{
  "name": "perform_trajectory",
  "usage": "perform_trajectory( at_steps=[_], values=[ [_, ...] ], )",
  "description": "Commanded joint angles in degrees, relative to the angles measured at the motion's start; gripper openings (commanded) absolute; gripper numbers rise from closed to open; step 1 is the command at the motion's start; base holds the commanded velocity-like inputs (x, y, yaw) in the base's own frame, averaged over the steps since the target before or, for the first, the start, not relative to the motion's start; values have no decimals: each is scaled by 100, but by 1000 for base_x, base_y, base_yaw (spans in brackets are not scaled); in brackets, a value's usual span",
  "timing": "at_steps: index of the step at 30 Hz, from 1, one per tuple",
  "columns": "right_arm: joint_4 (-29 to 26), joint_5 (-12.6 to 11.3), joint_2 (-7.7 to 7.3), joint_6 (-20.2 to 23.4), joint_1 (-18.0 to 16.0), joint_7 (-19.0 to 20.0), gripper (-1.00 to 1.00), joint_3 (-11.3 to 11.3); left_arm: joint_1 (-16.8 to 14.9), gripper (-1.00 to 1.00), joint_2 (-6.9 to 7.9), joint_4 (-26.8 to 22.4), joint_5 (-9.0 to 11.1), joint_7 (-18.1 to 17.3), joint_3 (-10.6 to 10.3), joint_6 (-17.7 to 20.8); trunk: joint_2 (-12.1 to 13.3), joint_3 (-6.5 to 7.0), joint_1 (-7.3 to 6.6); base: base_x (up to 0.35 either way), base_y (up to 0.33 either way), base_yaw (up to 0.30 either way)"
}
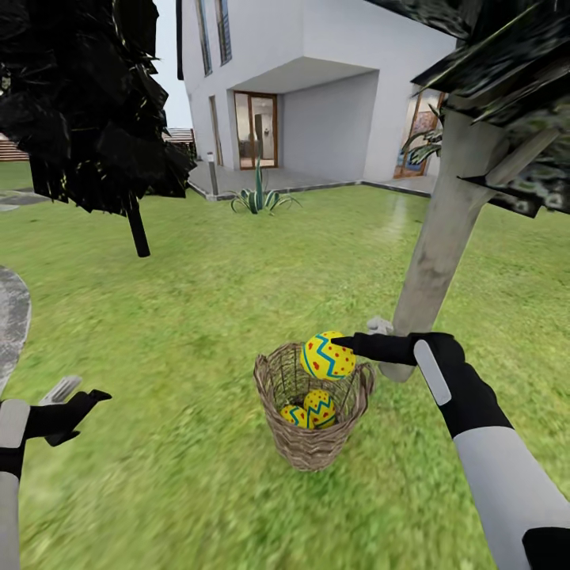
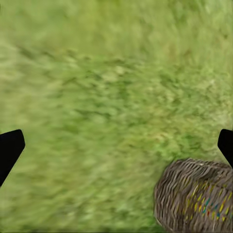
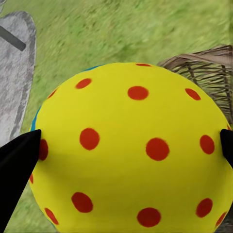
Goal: Take the three Easter eggs out of the wicker basket on the lawn in the garden, then place them on the lawn next to a single tree (choose any tree) so that all three eggs are next to the same tree and none are left in the basket.
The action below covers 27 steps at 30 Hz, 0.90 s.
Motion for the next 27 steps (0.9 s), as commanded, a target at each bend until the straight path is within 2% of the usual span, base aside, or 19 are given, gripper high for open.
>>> perform_trajectory(
  at_steps=[1,6,8,13,23,27],
  values=[
    [0,32,-4,8,18,28,-100,4,-4,100,-4,-3,59,63,8,24,39,13,-24,0,0,0],
    [4,33,-4,-41,147,19,-100,3,-4,100,-72,-2,59,110,-2,7,240,103,-133,0,0,-38],
    [4,11,3,-42,247,33,-100,3,-4,100,-84,-2,58,211,-2,6,320,139,-177,0,0,-255],
    [-13,-2,-2,-42,288,60,-100,-44,-4,100,-222,-10,50,282,-7,6,521,229,-287,0,0,-296],
    [-5,-2,-4,-50,294,53,-100,-76,-4,100,-215,-73,67,275,-2,74,922,408,-507,0,0,-300],
    [2,-2,-4,-189,299,34,-100,-79,-4,100,-221,-65,68,275,-2,76,1082,480,-595,0,0,-300]
  ],
)
